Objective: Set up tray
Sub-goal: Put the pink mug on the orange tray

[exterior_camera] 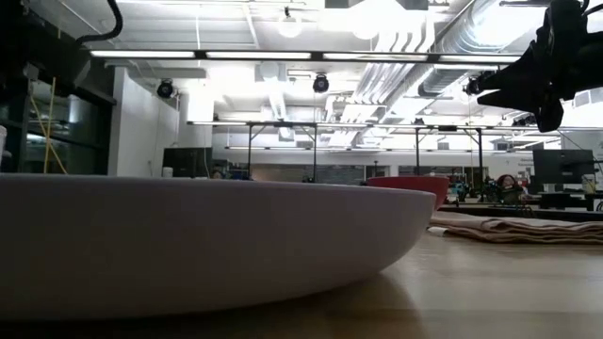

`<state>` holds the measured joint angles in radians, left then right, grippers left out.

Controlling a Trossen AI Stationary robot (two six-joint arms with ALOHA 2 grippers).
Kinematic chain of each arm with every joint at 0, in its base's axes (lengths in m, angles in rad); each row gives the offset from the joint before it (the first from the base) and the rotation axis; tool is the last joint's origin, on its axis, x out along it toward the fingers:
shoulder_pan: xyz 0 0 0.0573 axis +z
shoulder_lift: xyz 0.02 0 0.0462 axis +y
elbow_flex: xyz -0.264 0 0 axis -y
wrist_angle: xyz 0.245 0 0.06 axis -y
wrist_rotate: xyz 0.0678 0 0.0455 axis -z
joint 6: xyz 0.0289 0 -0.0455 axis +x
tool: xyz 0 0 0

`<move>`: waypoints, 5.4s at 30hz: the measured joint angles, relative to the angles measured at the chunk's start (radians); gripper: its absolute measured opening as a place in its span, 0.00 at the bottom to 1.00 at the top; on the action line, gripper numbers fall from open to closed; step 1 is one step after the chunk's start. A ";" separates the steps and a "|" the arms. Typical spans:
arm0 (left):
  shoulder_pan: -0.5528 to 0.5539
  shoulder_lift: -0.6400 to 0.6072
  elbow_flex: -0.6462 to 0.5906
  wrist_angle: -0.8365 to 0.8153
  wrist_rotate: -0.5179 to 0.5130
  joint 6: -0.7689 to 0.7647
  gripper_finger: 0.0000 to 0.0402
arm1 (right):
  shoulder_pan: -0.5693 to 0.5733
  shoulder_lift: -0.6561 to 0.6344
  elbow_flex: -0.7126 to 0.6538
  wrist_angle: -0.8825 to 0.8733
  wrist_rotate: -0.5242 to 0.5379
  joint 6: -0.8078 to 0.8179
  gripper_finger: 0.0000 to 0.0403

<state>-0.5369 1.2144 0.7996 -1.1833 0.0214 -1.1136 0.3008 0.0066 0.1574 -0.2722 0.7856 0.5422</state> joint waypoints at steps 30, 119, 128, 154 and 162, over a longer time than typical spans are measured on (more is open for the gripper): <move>0.000 -0.001 0.021 -0.018 0.003 -0.017 0.05 | 0.000 0.000 0.000 0.000 -0.003 0.037 0.28; 1.064 0.001 0.576 -0.345 -0.190 0.454 0.03 | 0.000 0.000 0.000 0.000 -0.011 0.034 0.28; 1.215 0.001 0.576 -0.288 -0.189 0.566 0.03 | 0.000 0.000 0.000 0.000 -0.011 0.044 0.28; 1.493 0.045 0.576 -0.202 -0.154 0.645 0.03 | 0.000 0.000 0.000 0.000 -0.008 0.045 0.28; 1.493 0.086 0.576 -0.136 -0.158 0.552 0.03 | 0.000 0.000 0.000 0.000 -0.008 0.045 0.28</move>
<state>0.9556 1.3003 1.3758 -1.3191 -0.1368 -0.5615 0.3007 0.0063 0.1575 -0.2722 0.7780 0.5873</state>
